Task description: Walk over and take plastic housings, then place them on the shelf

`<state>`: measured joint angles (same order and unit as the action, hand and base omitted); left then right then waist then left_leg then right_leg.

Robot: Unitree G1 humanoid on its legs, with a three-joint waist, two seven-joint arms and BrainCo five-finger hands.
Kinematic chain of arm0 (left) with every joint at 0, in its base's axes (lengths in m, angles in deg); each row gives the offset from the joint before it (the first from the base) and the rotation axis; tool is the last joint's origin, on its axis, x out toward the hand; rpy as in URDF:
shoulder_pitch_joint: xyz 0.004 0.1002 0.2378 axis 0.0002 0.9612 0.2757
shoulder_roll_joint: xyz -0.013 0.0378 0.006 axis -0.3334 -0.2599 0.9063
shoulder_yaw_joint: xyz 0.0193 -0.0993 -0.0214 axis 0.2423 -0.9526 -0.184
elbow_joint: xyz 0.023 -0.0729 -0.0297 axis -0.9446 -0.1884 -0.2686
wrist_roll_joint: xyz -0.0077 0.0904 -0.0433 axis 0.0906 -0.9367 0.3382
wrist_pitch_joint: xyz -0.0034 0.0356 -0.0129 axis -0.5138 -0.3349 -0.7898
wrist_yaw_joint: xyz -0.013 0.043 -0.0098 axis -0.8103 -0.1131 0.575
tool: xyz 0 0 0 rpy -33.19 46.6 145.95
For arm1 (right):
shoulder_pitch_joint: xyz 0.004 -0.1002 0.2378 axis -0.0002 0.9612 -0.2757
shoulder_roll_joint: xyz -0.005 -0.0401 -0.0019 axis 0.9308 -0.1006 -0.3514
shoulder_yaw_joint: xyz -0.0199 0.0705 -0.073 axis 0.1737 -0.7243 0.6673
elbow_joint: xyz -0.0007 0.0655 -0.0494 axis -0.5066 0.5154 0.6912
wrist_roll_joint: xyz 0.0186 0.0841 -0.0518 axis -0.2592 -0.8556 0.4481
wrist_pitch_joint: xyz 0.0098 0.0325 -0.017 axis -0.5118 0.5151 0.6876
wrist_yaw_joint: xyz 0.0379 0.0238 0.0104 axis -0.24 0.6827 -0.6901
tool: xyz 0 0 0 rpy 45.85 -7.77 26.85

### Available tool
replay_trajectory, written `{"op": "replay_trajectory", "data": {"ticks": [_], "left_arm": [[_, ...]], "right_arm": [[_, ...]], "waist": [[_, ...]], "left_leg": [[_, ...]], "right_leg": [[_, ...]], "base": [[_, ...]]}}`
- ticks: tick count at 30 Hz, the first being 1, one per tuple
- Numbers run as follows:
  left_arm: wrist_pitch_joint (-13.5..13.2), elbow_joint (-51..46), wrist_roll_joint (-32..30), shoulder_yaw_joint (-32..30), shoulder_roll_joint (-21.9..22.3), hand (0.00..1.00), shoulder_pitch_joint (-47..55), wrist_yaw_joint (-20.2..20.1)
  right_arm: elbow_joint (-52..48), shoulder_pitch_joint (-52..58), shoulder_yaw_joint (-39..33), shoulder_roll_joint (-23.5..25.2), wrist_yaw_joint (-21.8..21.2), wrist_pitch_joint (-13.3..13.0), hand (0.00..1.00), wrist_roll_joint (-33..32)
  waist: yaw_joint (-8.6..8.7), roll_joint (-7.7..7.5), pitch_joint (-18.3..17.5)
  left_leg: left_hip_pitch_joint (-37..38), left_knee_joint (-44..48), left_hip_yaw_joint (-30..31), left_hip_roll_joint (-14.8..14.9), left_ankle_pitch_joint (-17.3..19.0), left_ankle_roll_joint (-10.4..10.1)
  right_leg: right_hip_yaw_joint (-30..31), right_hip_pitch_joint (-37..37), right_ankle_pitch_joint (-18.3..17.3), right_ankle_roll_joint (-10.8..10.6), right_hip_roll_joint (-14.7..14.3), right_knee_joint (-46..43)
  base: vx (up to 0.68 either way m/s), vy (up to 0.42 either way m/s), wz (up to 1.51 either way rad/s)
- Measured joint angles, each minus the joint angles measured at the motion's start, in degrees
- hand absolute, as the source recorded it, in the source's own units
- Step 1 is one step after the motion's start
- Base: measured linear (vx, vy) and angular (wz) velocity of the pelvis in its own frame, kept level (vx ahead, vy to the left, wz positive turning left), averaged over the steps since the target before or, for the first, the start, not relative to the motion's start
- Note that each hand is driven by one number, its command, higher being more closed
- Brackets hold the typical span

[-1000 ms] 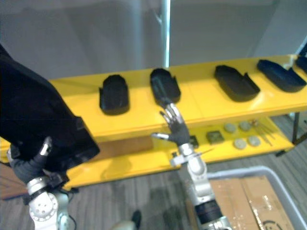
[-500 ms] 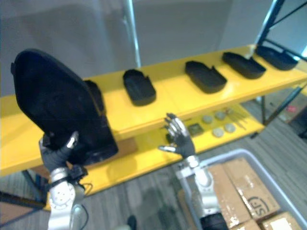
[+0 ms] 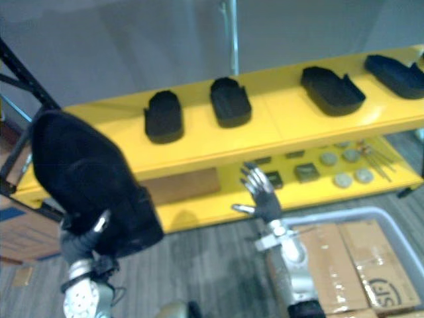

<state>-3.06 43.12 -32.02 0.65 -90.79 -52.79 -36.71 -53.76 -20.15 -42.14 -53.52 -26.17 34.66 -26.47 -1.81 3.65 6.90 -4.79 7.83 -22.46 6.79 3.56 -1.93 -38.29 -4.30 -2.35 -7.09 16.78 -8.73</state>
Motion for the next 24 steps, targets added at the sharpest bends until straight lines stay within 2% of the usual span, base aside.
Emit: {"op": "replay_trajectory", "data": {"ticks": [1, 2, 3, 5, 7, 8, 9, 10, 11, 12, 13, 14, 17, 19, 22, 24], "left_arm": [[0.0, 0.2, 0.0, 0.3, -0.7, 1.0, -0.1, -0.8], [0.0, 1.1, 0.0, 0.5, -1.1, 1.0, 0.0, -1.3], [0.0, 1.4, 0.0, 0.6, -1.2, 1.0, 0.1, -1.5], [0.0, 2.5, 0.0, 0.6, -2.3, 1.0, 0.3, -2.4], [0.1, 2.6, 0.0, 0.7, -2.9, 1.0, -0.3, -2.7], [0.1, 2.9, 0.0, 1.0, -3.2, 1.0, -1.0, -2.7], [0.3, 3.7, 0.0, 1.9, -3.7, 1.0, -2.3, -3.0], [0.3, 3.8, 0.2, 2.3, -4.4, 1.0, -3.1, -3.1], [0.3, 4.0, 0.3, 2.4, -5.3, 1.0, -4.7, -2.7], [0.2, 4.0, 0.5, 2.2, -5.7, 1.0, -5.1, -2.2], [0.3, 4.4, 0.6, 1.8, -5.8, 1.0, -5.4, -1.2], [0.7, 4.5, 0.6, 1.8, -5.4, 1.0, -5.3, 0.7], [1.7, 4.4, 0.5, 1.9, -3.0, 1.0, -5.0, 4.2], [1.8, 3.9, -0.1, 1.8, -1.5, 1.0, -3.9, 5.8], [1.8, 1.3, -0.1, 0.0, -0.2, 1.0, -2.2, 7.3], [1.7, 0.0, -0.1, -1.8, 0.7, 1.0, -1.2, 8.0]], "right_arm": [[0.0, 0.1, -0.1, 1.0, 0.4, -0.1, 0.0, 0.5], [-0.1, 0.0, 0.0, 1.6, 1.4, -0.3, 0.0, 1.9], [-0.1, 0.0, -0.1, 1.6, 1.7, -0.4, 0.0, 2.4], [0.0, 0.1, -0.7, 1.9, 3.2, -0.8, 0.0, 3.3], [-0.1, 0.2, -1.7, 2.2, 3.9, -1.0, 0.0, 3.3], [-0.2, 0.7, -2.9, 2.5, 4.1, -1.0, 0.0, 3.3], [-0.5, 1.9, -4.5, 2.5, 5.1, -1.0, 0.0, 3.3], [-1.4, 3.1, -5.2, 2.7, 5.5, -0.9, 0.0, 3.4], [-4.4, 5.2, -5.1, 2.8, 5.2, -0.9, 0.0, 3.3], [-4.9, 5.2, -4.8, 2.8, 4.6, -1.0, 0.0, 3.3], [-5.1, 5.1, -4.3, 2.8, 3.0, -1.0, 0.0, 3.4], [-5.1, 4.7, -3.7, 2.8, 0.8, -1.1, 0.0, 3.4], [-4.8, 3.4, -1.0, 1.4, -2.7, -1.1, 0.0, 3.2], [-4.2, 2.0, 1.4, 0.0, -3.4, -1.1, 0.0, 3.2], [-3.9, -1.8, 2.6, -0.4, -3.3, -1.1, 0.0, 3.1], [-3.8, -3.0, 3.0, -0.4, -2.4, -1.1, 0.0, 2.2]], "waist": [[0.22, -0.8, -0.1], [0.64, -0.91, 0.0], [0.71, -0.76, 0.0], [0.89, -0.88, -0.4], [1.38, -0.88, -0.3], [1.48, -0.82, -0.1], [2.05, -0.43, 0.2], [2.72, -0.06, 0.4], [3.53, -0.55, 0.4], [3.5, -1.62, 0.3], [3.03, -2.1, 0.4], [2.49, -2.99, -0.2], [2.0, -1.57, 0.6], [1.15, -0.99, 0.5], [-0.03, -0.78, 0.8], [-0.69, -0.96, 1.0]], "left_leg": [[1.8, -3.6, -3.4, -0.8, -0.2, 0.3], [3.8, -6.4, -5.1, -1.7, -2.3, 0.7], [4.1, -7.5, -4.6, -2.2, -4.3, 0.5], [4.9, -11.1, -2.4, -4.6, -6.0, 1.1], [4.6, -12.8, 0.1, -5.7, -7.5, 1.9], [4.4, -12.5, 1.9, -6.5, -7.8, 2.3], [4.8, -12.5, 5.0, -6.6, -8.1, 2.5], [4.9, -12.5, 7.8, -6.0, -8.3, 2.7], [4.6, -12.5, 11.5, -6.1, -8.9, 2.4], [4.5, -12.5, 12.3, -6.4, -9.1, 2.1], [4.3, -12.5, 12.8, -7.1, -9.6, 1.5], [3.8, -12.5, 13.8, -7.6, -10.2, 0.6], [2.7, -12.5, 17.1, -7.0, -11.8, -0.7], [2.7, -12.5, 18.8, -6.3, -12.3, -1.3], [2.2, -12.5, 21.2, -5.3, -13.1, -2.0], [1.5, -12.5, 22.2, -5.5, -13.6, -2.1]], "right_leg": [[-1.1, -0.9, 1.9, -0.3, 0.4, 1.8], [-1.6, -2.4, 3.2, -0.3, 0.7, 3.5], [-2.1, -3.0, 3.5, -0.7, 0.8, 3.7], [-2.8, -4.0, 3.7, -0.8, 1.8, 4.2], [-0.6, -4.0, 3.5, -0.4, 1.9, 3.9], [3.0, -4.0, 3.4, 0.1, 2.0, 2.7], [8.6, -3.8, 2.6, 1.5, 2.1, -1.3], [12.3, -3.6, -0.4, 4.3, 1.6, -4.1], [19.4, -4.0, -5.3, 5.2, -1.9, -3.1], [20.6, -3.8, -5.3, 5.3, -2.9, -2.1], [19.3, -4.2, -6.6, 5.2, -2.8, -1.8], [19.2, -4.8, -7.2, 3.6, -2.9, -0.9], [16.5, -6.0, -7.8, 1.7, -4.2, -0.6], [15.4, -6.9, -7.8, 1.6, -5.3, -0.6], [14.5, -7.8, -8.4, 2.3, -6.9, -0.6], [14.1, -7.7, -9.3, 1.5, -7.0, -0.6]], "base": [[-0.03, 0.166, 0.49], [-0.02, 0.153, 0.45], [-0.02, 0.135, 0.44], [-0.04, 0.127, 0.54], [0.02, 0.122, 0.69], [0.07, 0.153, 1.02], [0.06, 0.11, 1.16], [0.06, -0.033, 1.66], [0.03, -0.108, 1.36], [0.01, -0.171, 1.13], [0.02, -0.131, 0.47], [0.02, -0.127, 0.39], [-0.01, -0.124, 0.52], [-0.04, -0.113, 0.46], [-0.06, -0.099, 0.38], [-0.09, -0.084, 0.29]]}}
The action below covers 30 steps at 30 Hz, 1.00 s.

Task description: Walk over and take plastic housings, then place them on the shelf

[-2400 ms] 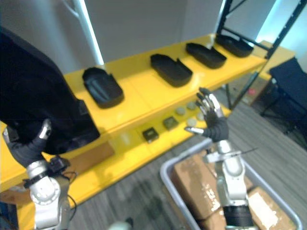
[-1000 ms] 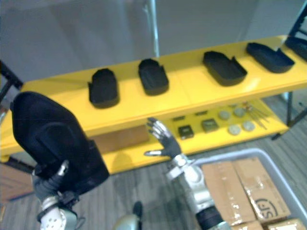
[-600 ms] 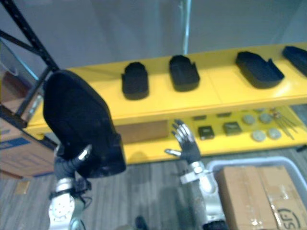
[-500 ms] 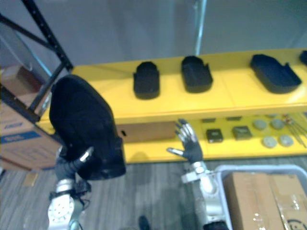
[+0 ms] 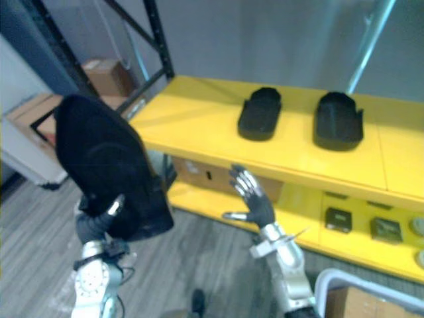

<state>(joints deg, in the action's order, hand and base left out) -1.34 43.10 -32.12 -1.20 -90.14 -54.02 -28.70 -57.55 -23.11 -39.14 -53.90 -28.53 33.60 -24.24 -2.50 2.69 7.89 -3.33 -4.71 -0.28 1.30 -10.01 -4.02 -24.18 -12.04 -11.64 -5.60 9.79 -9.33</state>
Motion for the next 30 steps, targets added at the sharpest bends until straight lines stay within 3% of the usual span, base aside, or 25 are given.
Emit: {"op": "replay_trajectory", "data": {"ticks": [5, 10, 13, 15, 16, 18, 21, 22, 23, 24, 25, 26, 30], "left_arm": [[-1.3, -0.8, 0.1, -5.3, 1.3, 1.0, 2.9, 0.2], [-3.1, -5.1, 0.0, -6.4, 1.8, 1.0, 2.1, -2.1], [-3.4, -5.2, -0.8, -6.3, 1.5, 1.0, 0.6, -3.2], [-3.5, -5.1, -1.6, -5.6, 0.6, 1.0, -0.9, -3.1], [-3.6, -5.1, -1.6, -4.6, -0.6, 1.0, -2.5, -3.1], [-4.0, -4.9, -1.7, -3.6, -2.6, 1.0, -5.6, -2.5], [-4.0, -4.1, -2.2, -1.7, -3.5, 1.0, -7.8, -0.8], [-4.1, -3.7, -2.3, -0.8, -3.2, 1.0, -8.0, -0.4], [-4.1, -3.3, -2.2, 0.5, -2.9, 1.0, -7.5, -0.1], [-4.1, -3.1, -2.2, 1.0, -2.8, 1.0, -7.4, -0.1], [-4.1, -3.1, -2.2, 1.6, -2.8, 1.0, -7.3, -0.4], [-4.1, -3.0, -2.2, 2.0, -2.8, 1.0, -7.3, -1.1], [-4.2, -3.1, -2.1, 3.5, -2.7, 1.0, -7.4, -4.0]], "right_arm": [[2.6, -0.6, 2.1, 0.3, 3.2, 0.4, 0.0, 0.0], [2.7, 1.2, -0.7, 2.8, 10.6, -1.4, 0.0, 1.8], [3.1, 3.7, -2.5, 3.6, 11.4, -1.5, 0.0, 2.2], [3.1, 4.4, -3.4, 4.3, 11.1, -2.0, 0.0, 2.1], [2.7, 4.4, -3.7, 4.4, 10.9, -2.1, 0.0, 2.1], [1.1, 4.6, -4.1, 4.6, 9.5, -2.1, 0.0, 2.0], [-1.1, 6.3, -4.0, 4.6, 7.2, -1.6, 0.0, 2.1], [-1.3, 6.4, -4.2, 4.2, 6.9, -1.1, 0.0, 2.0], [-1.3, 6.5, -4.2, 3.5, 6.9, -1.0, 0.0, 2.0], [-1.3, 6.6, -4.2, 3.3, 6.9, -1.0, 0.0, 2.0], [-1.4, 6.6, -4.5, 2.5, 7.0, -0.9, 0.0, 2.1], [-1.4, 6.8, -5.0, 2.4, 7.4, -0.8, 0.0, 2.1], [-1.8, 6.8, -7.6, 2.6, 9.0, -0.8, 0.0, 2.2]], "waist": [[-1.02, -0.34, 1.0], [-1.16, -4.07, 3.1], [0.14, -4.91, 4.3], [1.62, -4.49, 4.8], [2.1, -4.2, 4.9], [2.74, -4.22, 4.9], [3.91, -4.54, 4.7], [4.24, -4.72, 4.6], [4.71, -3.32, 4.4], [4.87, -2.94, 4.2], [4.65, -1.62, 3.6], [4.66, -1.44, 3.6], [4.24, -1.19, 3.5]], "left_leg": [[-0.7, -0.3, 0.5, -0.5, -0.1, 0.2], [-0.1, 0.1, -0.9, -3.0, 0.8, 1.6], [3.2, 0.3, -2.0, -2.6, 2.3, 3.9], [4.8, 1.5, -2.1, -1.1, 4.4, 4.3], [5.4, 1.5, -2.4, 0.3, 5.0, 4.1], [5.3, 1.2, -3.2, 1.8, 5.2, 3.8], [5.3, 1.5, -3.2, 1.3, 6.0, 2.7], [5.2, 1.5, -2.8, 0.8, 6.2, 2.4], [5.3, 1.0, -2.9, 1.3, 6.1, 2.3], [4.8, 1.3, -3.4, 1.8, 6.0, 2.4], [3.8, 1.5, -3.6, 2.7, 5.4, 1.4], [4.3, 0.6, -3.2, 3.1, 5.3, 0.7], [4.4, 0.2, -3.2, 4.1, 5.3, -1.0]], "right_leg": [[-1.2, 0.2, -1.6, -0.3, 0.6, -0.1], [-0.3, 2.5, -3.1, 0.7, 4.7, -7.3], [4.9, 8.9, -0.1, 5.0, 7.4, -22.5], [8.3, 11.0, -2.9, 4.5, 5.3, -24.3], [8.9, 13.1, -3.8, 4.5, 3.0, -22.6], [10.3, 16.7, -3.3, 3.8, 0.2, -18.2], [14.8, 17.1, -1.7, 2.7, -2.1, -8.5], [15.4, 16.4, -0.5, 1.2, -2.4, -6.6], [14.8, 15.9, -0.3, 1.0, -2.8, -4.8], [14.0, 15.8, 0.5, 1.1, -2.9, -3.8], [12.9, 15.3, 3.3, 1.3, -3.5, -2.0], [12.9, 14.1, 6.1, 1.5, -4.2, -0.4], [11.8, 12.7, 8.4, 2.4, -5.5, 1.3]], "base": [[-0.08, -0.025, 0.14], [0.02, 0.048, -0.03], [0.1, 0.082, -0.3], [0.05, 0.021, -0.25], [-0.01, -0.006, -0.27], [-0.02, -0.022, -0.2], [0.03, -0.112, 0.11], [0.16, -0.168, 0.44], [0.2, -0.155, 0.49], [0.21, -0.134, 0.44], [0.19, -0.114, 0.36], [0.17, -0.108, 0.33], [0.2, -0.054, 0.16]]}}
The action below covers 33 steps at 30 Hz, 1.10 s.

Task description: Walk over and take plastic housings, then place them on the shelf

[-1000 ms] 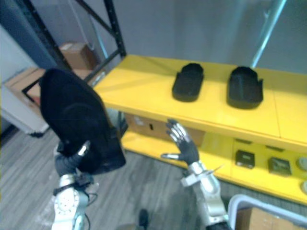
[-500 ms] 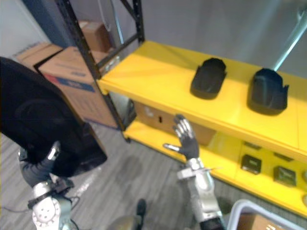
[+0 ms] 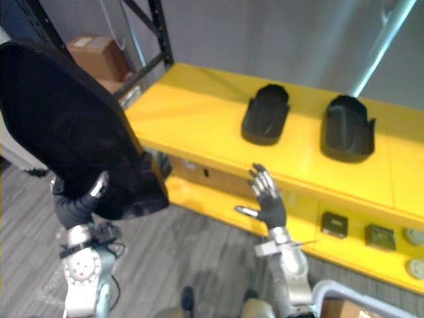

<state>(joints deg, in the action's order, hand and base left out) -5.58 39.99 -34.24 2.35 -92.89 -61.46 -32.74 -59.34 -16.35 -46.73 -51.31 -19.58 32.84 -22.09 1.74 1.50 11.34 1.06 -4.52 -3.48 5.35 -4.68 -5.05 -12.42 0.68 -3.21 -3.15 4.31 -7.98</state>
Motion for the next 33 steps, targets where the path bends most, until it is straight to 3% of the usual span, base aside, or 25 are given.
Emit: {"op": "replay_trajectory", "data": {"ticks": [2, 5, 6, 7, 8, 10, 13, 15, 16, 17, 18, 19, 20, 22, 25, 27, 30, 31, 32, 33], "left_arm": [[0.0, 0.0, 0.0, 1.6, 0.0, 1.0, 0.0, -1.0], [0.0, 0.0, 0.2, 2.2, -0.1, 1.0, 0.4, -1.4], [-0.2, 0.1, 0.2, 2.9, 0.0, 1.0, 0.6, -0.3], [-0.3, 0.4, 0.2, 3.2, 0.0, 1.0, 0.5, 0.2], [-0.3, 0.7, 0.3, 3.8, 0.4, 1.0, 0.8, 0.8], [-0.3, 1.1, 0.3, 4.2, 1.3, 1.0, 1.8, 1.3], [-0.7, 1.8, 0.1, 4.5, 1.0, 1.0, 1.8, 1.4], [-0.9, 1.9, 0.1, 4.5, 1.0, 1.0, 1.4, 1.4], [-1.0, 1.9, 0.1, 4.5, 1.1, 1.0, 1.1, 1.4], [-1.4, 1.9, 0.2, 3.8, 0.9, 1.0, 1.1, 1.4], [-1.4, 2.1, 0.2, 3.1, 0.5, 1.0, 1.1, 1.4], [-1.2, 2.6, 0.4, 2.4, -0.5, 1.0, 0.6, 1.7], [-0.5, 3.0, 0.6, 1.7, -1.2, 1.0, -0.7, 2.4], [0.7, 3.0, 0.4, 0.2, -2.5, 1.0, -1.1, 3.3], [3.3, 2.7, -0.1, -2.8, -3.8, 1.0, -1.6, 6.0], [6.6, 2.2, 0.0, -5.4, -4.3, 1.0, -2.7, 6.0], [9.3, 2.2, 0.0, -8.7, -4.1, 1.0, -2.1, 6.0], [10.7, 2.3, -0.4, -10.1, -4.1, 1.0, -2.3, 6.0], [12.0, 2.9, -1.2, -11.9, -4.2, 1.0, -2.8, 6.0], [12.4, 3.3, -1.6, -12.8, -4.3, 1.0, -2.9, 5.9]], "right_arm": [[-0.2, 0.0, -1.7, 0.0, 1.2, 0.0, 0.0, 0.5], [-1.5, 0.7, -2.9, 0.0, 2.2, -0.5, 0.0, 0.7], [-3.7, 2.4, -2.9, 0.1, 2.6, -1.2, 0.0, 2.3], [-4.4, 3.3, -2.8, 0.2, 2.9, -1.6, 0.0, 2.6], [-6.5, 5.4, -2.7, 0.1, 3.5, -1.8, 0.0, 3.7], [-8.3, 6.5, -2.7, 0.5, 3.7, -3.4, 0.0, 5.5], [-10.5, 5.8, -3.1, 0.5, 5.3, -6.1, 0.0, 6.0], [-10.5, 5.0, -3.4, 0.1, 7.1, -7.0, 0.0, 7.0], [-10.4, 4.6, -4.4, -0.5, 8.3, -7.5, 0.0, 7.3], [-9.6, 3.6, -5.3, -1.2, 9.9, -7.9, 0.0, 8.4], [-8.7, 3.0, -5.4, -0.7, 10.6, -8.0, 0.0, 9.0], [-7.4, 2.4, -5.3, 0.0, 11.6, -8.1, 0.0, 9.4], [-6.2, 1.5, -5.3, 0.5, 12.1, -8.4, 0.0, 9.5], [-4.9, -0.7, -5.1, 1.9, 12.1, -8.9, 0.0, 9.2], [-5.2, -2.7, -4.3, 2.8, 13.4, -10.7, 0.0, 10.3], [-5.3, -2.8, -3.4, 3.2, 16.7, -10.1, 0.0, 12.5], [-6.1, -2.7, -2.9, 3.6, 21.3, -10.0, 0.0, 18.5], [-7.6, -2.1, -3.5, 3.4, 24.4, -9.6, 0.0, 22.6], [-10.6, -1.0, -5.5, 2.7, 27.5, -8.9, 0.0, 27.9], [-11.5, -0.8, -6.2, 2.3, 28.4, -8.7, 0.0, 29.5]], "waist": [[0.25, 0.0, 0.0], [0.29, -0.08, 0.0], [0.54, 0.65, 0.5], [0.8, 0.61, 0.5], [0.88, 0.91, 0.7], [0.81, 1.38, 0.7], [0.78, 0.89, 0.0], [0.8, 0.41, -0.3], [0.74, 1.01, -0.7], [0.29, 1.5, -1.0], [0.13, 0.82, -1.5], [0.54, -1.49, -2.6], [0.41, -2.55, -2.6], [-0.2, -3.0, -2.7], [-0.65, -2.6, -2.9], [-0.89, -3.43, -3.5], [-0.86, -3.79, -3.8], [-0.55, -3.61, -3.7], [0.02, -2.39, -3.7], [0.24, -2.0, -3.8]], "left_leg": [[0.5, 0.0, -2.2, 0.2, 0.3, -0.3], [-0.2, 9.2, -5.7, 0.9, 7.7, -0.1], [-3.6, 22.5, -6.6, 2.6, 13.2, 0.5], [-6.5, 30.1, -6.8, 3.5, 14.0, 1.3], [-11.6, 43.7, -6.4, 5.9, 12.9, 2.7], [-14.5, 51.8, -6.5, 8.5, 12.6, 3.1], [-13.8, 39.0, -6.6, 7.0, 14.6, 4.7], [-13.8, 29.1, -5.1, 5.5, 13.6, 3.3], [-13.0, 22.7, -3.3, 5.1, 11.9, 2.1], [-11.9, 20.6, -2.5, 4.4, 5.0, -0.4], [-11.8, 21.1, -2.8, 3.8, 4.8, -1.9], [-11.9, 21.1, -4.2, 1.6, 5.7, -0.5], [-11.5, 20.7, -5.5, 1.2, 6.0, 0.1], [-8.9, 18.0, -8.7, 1.8, 5.9, 0.6], [-4.6, 14.4, -13.3, 2.3, 6.2, 1.4], [-4.5, 13.2, -16.0, 2.5, 6.3, 1.5], [-4.4, 12.7, -18.9, 2.6, 6.1, 1.3], [-4.2, 12.4, -19.4, 2.6, 5.9, 0.9], [-3.9, 11.1, -19.9, 2.6, 5.0, 0.7], [-3.6, 10.5, -20.3, 2.6, 4.7, 0.6]], "right_leg": [[0.1, -0.8, 0.0, 0.1, 0.0, 0.6], [2.4, -2.1, -2.9, 0.5, -0.2, -0.9], [4.1, -2.8, -6.5, 1.0, -0.3, -3.3], [4.6, -2.8, -7.6, 1.2, -0.3, -4.8], [5.4, -3.8, -9.2, 2.1, -0.6, -6.7], [6.7, -6.5, -10.4, 2.2, -1.0, -6.9], [10.0, -8.0, -12.1, 0.7, 1.9, -8.0], [11.1, -7.9, -12.4, -1.5, 4.3, -8.7], [12.3, -8.4, -12.6, -2.7, 4.9, -8.5], [13.5, -8.9, -12.9, -4.2, 5.6, -7.9], [14.4, -9.0, -12.9, -4.9, 6.6, -7.8], [14.4, -8.7, -11.2, -5.8, 9.1, -6.8], [14.0, -8.1, -8.1, -5.6, 9.9, -6.0], [12.8, -6.6, -2.5, -6.4, 10.1, -5.4], [5.7, -6.6, 3.6, -5.6, 10.6, -2.5], [3.1, -5.8, 5.2, -5.1, 10.7, 0.3], [2.7, -4.7, 5.5, -5.0, 10.6, 2.6], [2.0, -4.9, 5.5, -5.0, 10.5, 3.7], [1.3, -4.8, 5.5, -5.0, 10.3, 4.6], [1.4, -4.7, 5.5, -5.0, 10.3, 4.9]], "base": [[0.14, 0.003, -0.01], [0.13, 0.017, -0.44], [0.08, 0.011, -0.46], [0.05, 0.018, -0.44], [0.04, 0.02, -0.35], [0.17, 0.071, -0.58], [0.25, 0.174, -0.57], [0.3, 0.287, -0.36], [0.3, 0.415, -0.42], [0.35, 0.496, -0.51], [0.27, 0.397, -0.38], [0.22, 0.311, -0.23], [0.21, 0.286, -0.24], [0.15, 0.243, -0.65], [0.11, 0.219, -0.89], [0.02, 0.103, -0.63], [-0.04, 0.018, -0.59], [-0.08, -0.062, -0.31], [-0.08, -0.074, -0.24], [-0.07, -0.079, -0.3]]}}
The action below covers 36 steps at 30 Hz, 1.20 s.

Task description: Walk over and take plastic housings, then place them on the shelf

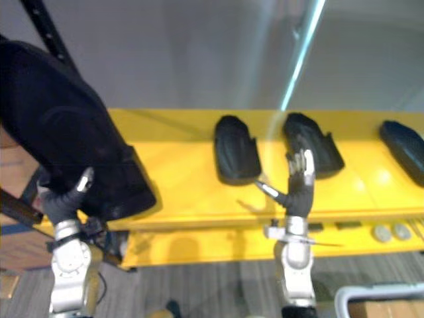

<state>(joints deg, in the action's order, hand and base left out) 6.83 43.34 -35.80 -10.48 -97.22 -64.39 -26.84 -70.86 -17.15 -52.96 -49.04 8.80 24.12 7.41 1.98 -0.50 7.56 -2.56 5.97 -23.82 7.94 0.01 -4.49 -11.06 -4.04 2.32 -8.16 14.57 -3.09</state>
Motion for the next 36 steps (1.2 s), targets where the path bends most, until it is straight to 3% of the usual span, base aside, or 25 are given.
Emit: {"op": "replay_trajectory", "data": {"ticks": [4, 8, 13, 17, 21, 29, 36], "left_arm": [[4.5, 10.9, 1.2, -6.9, -3.6, 1.0, -4.3, -1.0], [9.3, 26.8, 4.0, -10.7, -11.3, 1.0, -9.2, -2.2], [11.1, 41.6, 4.5, -11.3, -18.3, 1.0, -15.3, -3.8], [15.2, 49.9, 4.6, -11.6, -26.1, 1.0, -20.9, -6.2], [17.4, 56.0, 4.5, -11.5, -29.7, 1.0, -25.8, -10.3], [23.8, 64.9, 3.2, -10.2, -31.9, 1.0, -28.8, -18.0], [25.8, 68.8, 1.4, -6.1, -34.0, 1.0, -28.8, -23.9]], "right_arm": [[-6.2, 1.8, -7.2, -5.0, 1.3, 1.0, 0.0, 1.8], [-9.4, 2.4, -12.3, -7.9, 0.7, 1.0, 0.0, -1.7], [-9.9, 4.8, -14.5, -9.7, -0.2, 0.9, 0.0, -6.6], [-9.7, 5.8, -14.3, -10.1, -2.8, 0.9, 0.0, -8.4], [-9.1, 5.8, -13.7, -11.0, -4.7, 1.0, 0.0, -9.3], [-8.6, 5.7, -11.9, -12.8, -9.5, 2.5, 0.0, -12.7], [-8.6, 5.7, -11.3, -12.9, -12.1, 3.7, 0.0, -13.9]], "waist": [[0.7, 2.45, -1.1], [2.35, 2.39, -1.0], [4.14, 2.14, -1.2], [5.2, 2.13, -1.2], [5.73, 2.12, -1.2], [7.44, 2.09, -1.2], [8.24, 2.08, -1.2]], "left_leg": [[3.8, -5.3, -2.3, 0.1, -2.6, -1.4], [7.5, -10.9, -4.7, 0.6, -5.8, -2.4], [8.3, -10.9, -5.4, 1.4, -6.1, -2.7], [8.5, -10.7, -6.8, 1.3, -6.1, -2.7], [8.5, -10.7, -6.8, 1.3, -6.1, -2.7], [8.4, -10.7, -7.6, 1.2, -6.1, -2.7], [8.2, -10.7, -7.8, 1.2, -6.1, -2.7]], "right_leg": [[0.2, -0.5, -0.2, 0.3, -1.2, 1.9], [1.3, 0.0, -1.9, 0.9, -2.8, 2.8], [2.4, 0.1, -2.0, 1.0, -3.7, 2.9], [4.0, 0.8, -0.8, -0.1, -3.8, 2.7], [4.9, 1.2, -0.7, -0.2, -3.8, 2.8], [6.5, 2.3, -0.5, -0.4, -3.9, 2.7], [6.9, 2.9, -0.7, -0.1, -3.9, 2.4]], "base": [[-0.06, -0.064, -0.39], [-0.09, -0.081, -0.39], [-0.03, -0.028, -0.14], [0.03, 0.008, -0.16], [0.02, 0.005, -0.08], [-0.01, 0.003, -0.09], [0.0, 0.001, -0.01]]}}
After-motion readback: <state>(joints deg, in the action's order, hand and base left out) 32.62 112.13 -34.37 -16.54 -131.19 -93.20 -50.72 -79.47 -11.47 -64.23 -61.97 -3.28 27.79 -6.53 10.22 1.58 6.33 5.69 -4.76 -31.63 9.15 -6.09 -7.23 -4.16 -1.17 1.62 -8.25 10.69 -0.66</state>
